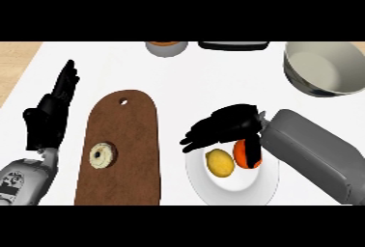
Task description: Pick the lemon from the plate and place it in the bowl
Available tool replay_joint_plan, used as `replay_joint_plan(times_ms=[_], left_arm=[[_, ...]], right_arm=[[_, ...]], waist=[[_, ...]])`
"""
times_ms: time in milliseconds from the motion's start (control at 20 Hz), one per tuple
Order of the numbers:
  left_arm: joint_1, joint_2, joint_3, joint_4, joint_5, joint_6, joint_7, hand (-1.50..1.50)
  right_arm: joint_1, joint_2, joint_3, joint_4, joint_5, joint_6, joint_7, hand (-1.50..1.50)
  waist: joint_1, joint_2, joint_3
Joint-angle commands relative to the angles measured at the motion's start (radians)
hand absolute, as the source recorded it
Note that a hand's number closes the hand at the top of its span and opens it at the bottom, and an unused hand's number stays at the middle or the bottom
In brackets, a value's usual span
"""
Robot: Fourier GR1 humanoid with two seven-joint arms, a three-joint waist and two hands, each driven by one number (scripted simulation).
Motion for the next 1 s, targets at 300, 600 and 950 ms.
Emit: replay_joint_plan(times_ms=[300,600,950], left_arm=[[-0.01,-0.012,0.064,0.037,-0.005,-0.058,-0.018,0.0],[0.014,-0.073,0.043,0.058,-0.058,-0.021,-0.055,0.0],[-0.006,-0.06,0.071,0.031,-0.061,-0.06,0.004,0.0]], right_arm=[[-0.033,0.144,0.0,0.234,0.132,0.025,-0.142,-1.5],[0.054,0.159,0.067,0.287,0.22,-0.081,-0.188,-1.5],[0.041,0.299,0.079,0.368,0.293,-0.14,-0.163,1.5]], waist=[[-0.014,-0.002,0.0],[-0.019,0.0,0.0],[-0.013,0.0,0.0]])
